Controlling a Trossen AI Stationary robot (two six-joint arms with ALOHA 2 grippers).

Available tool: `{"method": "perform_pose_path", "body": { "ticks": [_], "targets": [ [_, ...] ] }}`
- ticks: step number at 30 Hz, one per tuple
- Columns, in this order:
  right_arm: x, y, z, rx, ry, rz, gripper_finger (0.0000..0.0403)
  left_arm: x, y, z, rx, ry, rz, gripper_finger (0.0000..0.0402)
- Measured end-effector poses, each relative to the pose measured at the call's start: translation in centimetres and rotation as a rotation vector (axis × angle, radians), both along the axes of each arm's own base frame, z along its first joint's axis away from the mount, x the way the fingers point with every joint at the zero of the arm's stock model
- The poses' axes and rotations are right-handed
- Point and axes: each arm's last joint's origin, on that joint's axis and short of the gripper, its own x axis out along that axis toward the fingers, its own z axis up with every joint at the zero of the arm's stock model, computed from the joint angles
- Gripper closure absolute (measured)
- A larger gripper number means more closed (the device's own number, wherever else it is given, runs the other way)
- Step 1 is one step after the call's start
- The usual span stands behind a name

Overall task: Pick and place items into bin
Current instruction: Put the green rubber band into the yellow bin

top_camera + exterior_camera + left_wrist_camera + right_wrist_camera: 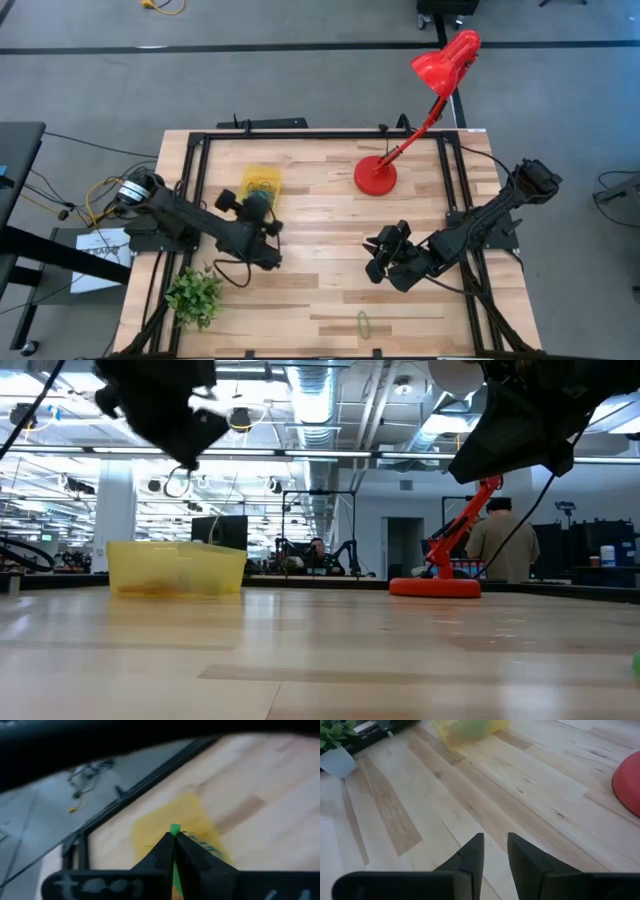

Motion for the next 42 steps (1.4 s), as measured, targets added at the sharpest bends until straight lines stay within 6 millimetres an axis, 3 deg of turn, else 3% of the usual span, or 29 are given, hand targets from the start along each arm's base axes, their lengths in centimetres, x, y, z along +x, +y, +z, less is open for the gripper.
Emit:
{"method": "perform_pose_path", "body": {
  "ticks": [10,18,25,33,38,42],
  "targets": [
    [0.0,0.0,0.0,0.001,-0.002,0.000,0.0324,-1.2,3.8,-5.3,-0.010,-0.017,0.148,0.0380],
    [0.1,0.1,0.1,0.009,-0.014,0.000,0.0324,-0.6,4.4,-7.0,-0.106,0.003,0.110,0.0337],
    [0.2,-0.1,0.1,0.006,-0.015,-0.007,0.0324,0.9,4.0,-6.4,-0.128,-0.077,0.067,0.0320],
    [1.0,-1.7,0.0,0.010,0.029,-0.018,0.0324,2.9,2.1,-3.7,-0.109,-0.066,-0.074,0.0319],
    [1.1,-1.3,-0.4,0.154,0.175,0.204,0.0324,3.4,0.8,-2.7,-0.080,-0.069,-0.143,0.0319],
    [0.6,1.7,-1.3,0.223,0.257,0.500,0.0324,3.3,0.2,-2.6,-0.046,-0.060,-0.177,0.0319]
  ]
}}
